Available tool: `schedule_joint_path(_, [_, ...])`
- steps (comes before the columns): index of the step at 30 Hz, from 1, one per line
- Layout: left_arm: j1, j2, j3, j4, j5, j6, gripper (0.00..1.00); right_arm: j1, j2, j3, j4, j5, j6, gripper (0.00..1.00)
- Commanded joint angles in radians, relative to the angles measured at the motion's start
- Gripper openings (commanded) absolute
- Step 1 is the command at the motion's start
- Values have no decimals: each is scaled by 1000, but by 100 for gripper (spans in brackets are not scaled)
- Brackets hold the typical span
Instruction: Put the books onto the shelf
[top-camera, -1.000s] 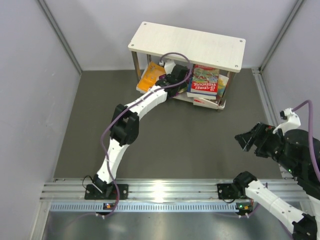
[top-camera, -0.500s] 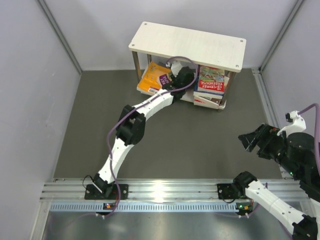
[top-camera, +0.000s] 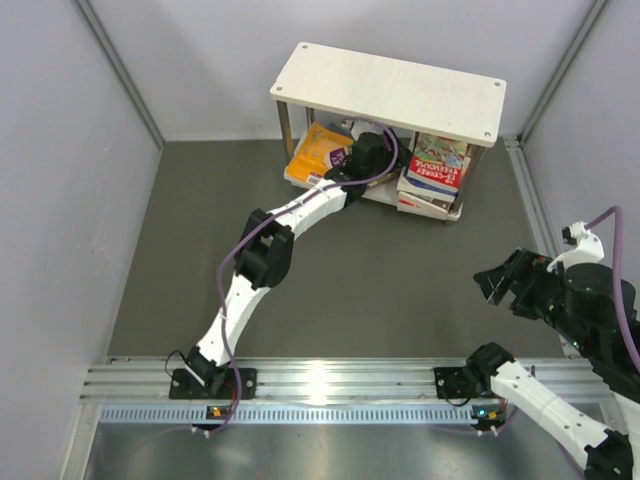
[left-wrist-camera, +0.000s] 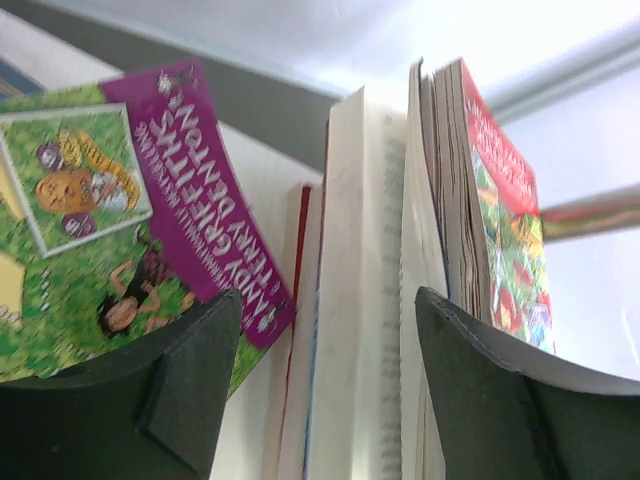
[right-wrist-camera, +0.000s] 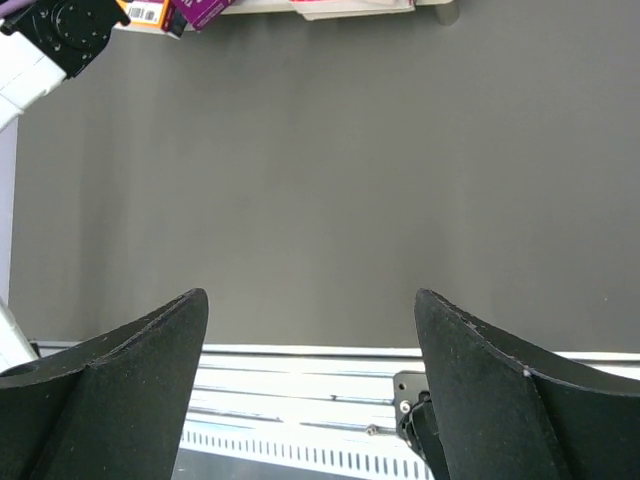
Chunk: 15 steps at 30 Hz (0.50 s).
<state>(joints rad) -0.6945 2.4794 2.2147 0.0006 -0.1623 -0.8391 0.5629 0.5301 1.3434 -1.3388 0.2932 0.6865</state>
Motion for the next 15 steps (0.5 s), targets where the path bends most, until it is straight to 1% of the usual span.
schedule_joint_path(1, [-59,-54,-48,25,224,12,77,11,-7,-9,-69,6,-18,84])
schedule_joint_path(2, [-60,-92,-93,36,198,20,78,9,-7,-12,-65,4,-21,84])
schedule_joint_path(3, [-59,-129,-134,39,126,31,79,11,-8,-13,-59,4,-24,84])
schedule_joint_path(4, [-57,-199,-201,35,88,37,81,11,-12,-15,-56,6,-27,84])
schedule_joint_path(6, [-50,-290,-268,13,16,67,81,11,-18,-24,-39,7,-38,85])
schedule_joint_path(9, [-28,-373,-325,2,-23,90,82,11,-36,-53,-7,7,-47,85])
schedule_joint_path(11, [-4,-444,-361,2,-23,93,83,11,-50,-85,15,-2,-45,86])
schedule_joint_path(15, [50,-563,-423,-66,-16,101,85,11,-71,-159,93,-58,-32,86])
